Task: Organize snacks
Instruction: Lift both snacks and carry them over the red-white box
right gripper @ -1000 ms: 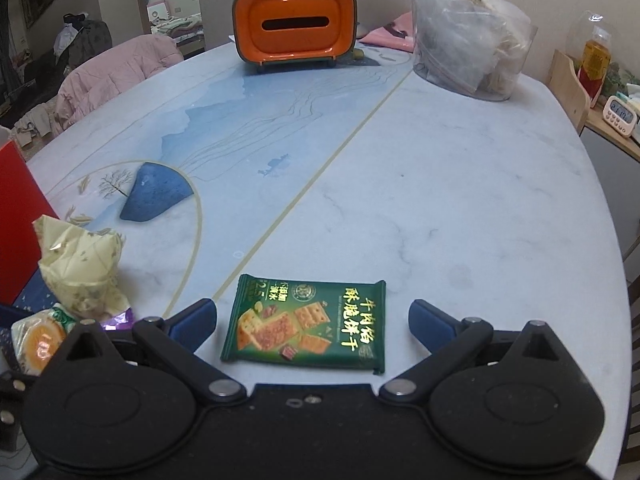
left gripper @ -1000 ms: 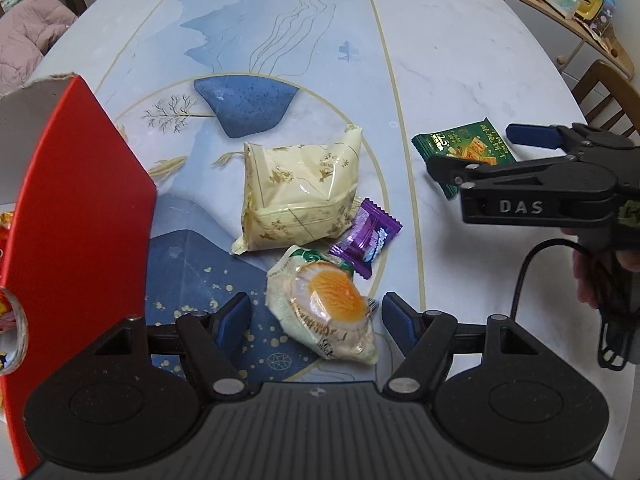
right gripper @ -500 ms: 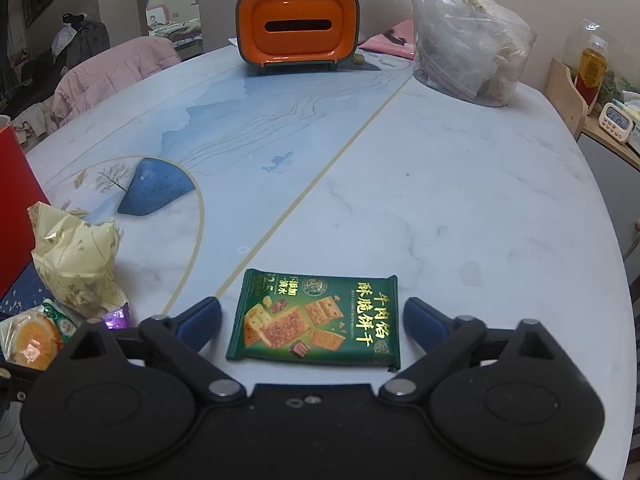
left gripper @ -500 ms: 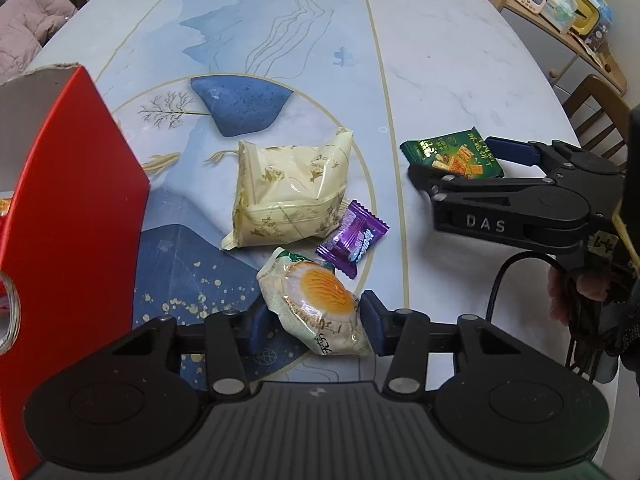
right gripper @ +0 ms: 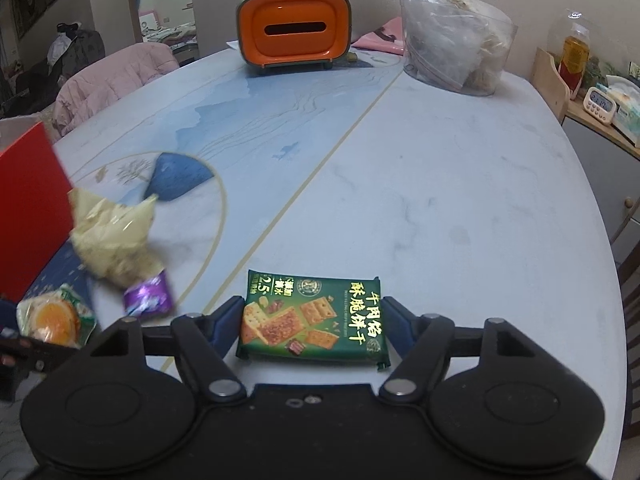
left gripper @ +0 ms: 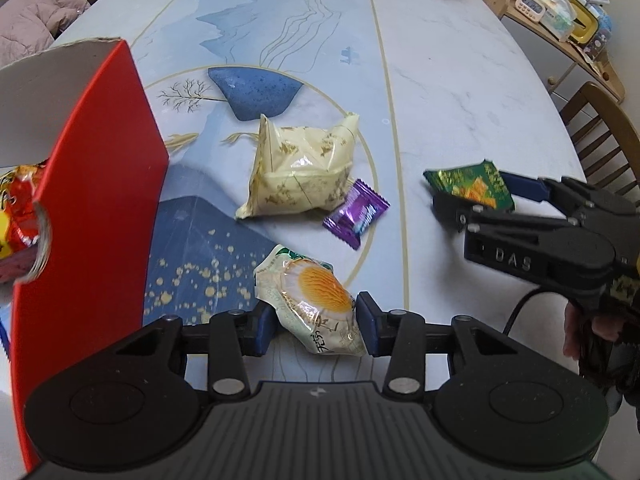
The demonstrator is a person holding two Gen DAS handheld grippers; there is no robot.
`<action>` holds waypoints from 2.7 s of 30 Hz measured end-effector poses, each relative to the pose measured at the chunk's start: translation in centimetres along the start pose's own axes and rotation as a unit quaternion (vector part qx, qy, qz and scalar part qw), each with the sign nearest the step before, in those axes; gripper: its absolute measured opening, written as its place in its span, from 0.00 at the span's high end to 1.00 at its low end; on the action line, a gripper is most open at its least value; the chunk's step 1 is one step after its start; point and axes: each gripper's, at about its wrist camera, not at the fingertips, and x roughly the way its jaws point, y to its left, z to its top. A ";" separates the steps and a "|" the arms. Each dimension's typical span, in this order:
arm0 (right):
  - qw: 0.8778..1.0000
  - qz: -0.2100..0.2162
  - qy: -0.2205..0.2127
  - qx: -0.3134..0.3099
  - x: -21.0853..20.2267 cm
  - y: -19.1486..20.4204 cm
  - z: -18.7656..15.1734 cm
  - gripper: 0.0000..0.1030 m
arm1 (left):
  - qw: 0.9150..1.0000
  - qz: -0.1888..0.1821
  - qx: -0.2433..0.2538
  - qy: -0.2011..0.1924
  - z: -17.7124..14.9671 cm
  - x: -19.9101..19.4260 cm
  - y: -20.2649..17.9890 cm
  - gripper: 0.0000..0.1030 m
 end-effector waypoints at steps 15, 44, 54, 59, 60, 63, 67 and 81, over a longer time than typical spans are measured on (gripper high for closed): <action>0.999 0.013 -0.020 0.030 -9.3 2.6 -2.8 0.31 | 0.998 -0.029 0.036 -0.030 -3.6 -5.9 -0.5 0.59; 0.996 0.041 -0.072 -0.008 -17.7 19.4 1.2 0.31 | 0.993 -0.034 0.050 -0.104 -6.7 -17.3 12.1 0.59; 0.996 0.046 -0.074 -0.025 -15.9 24.5 3.0 0.31 | 0.992 -0.018 0.035 -0.119 -6.8 -18.9 17.8 0.59; 0.995 0.051 -0.069 -0.039 -14.5 26.7 3.8 0.31 | 0.992 -0.004 0.020 -0.124 -6.4 -19.1 20.7 0.59; 0.996 0.051 -0.068 -0.041 -14.1 27.1 4.0 0.31 | 0.992 -0.002 0.016 -0.123 -6.3 -19.1 21.3 0.59; 0.996 0.052 -0.060 -0.044 -12.9 28.2 4.4 0.31 | 0.992 0.007 0.013 -0.124 -5.8 -18.8 22.7 0.59; 0.996 0.053 -0.047 -0.051 -11.1 29.5 4.8 0.31 | 0.993 0.009 0.020 -0.116 -5.2 -17.8 24.1 0.59; 0.996 0.046 0.006 -0.075 -5.0 32.5 5.5 0.30 | 0.996 0.015 0.034 -0.080 -3.3 -13.5 26.2 0.59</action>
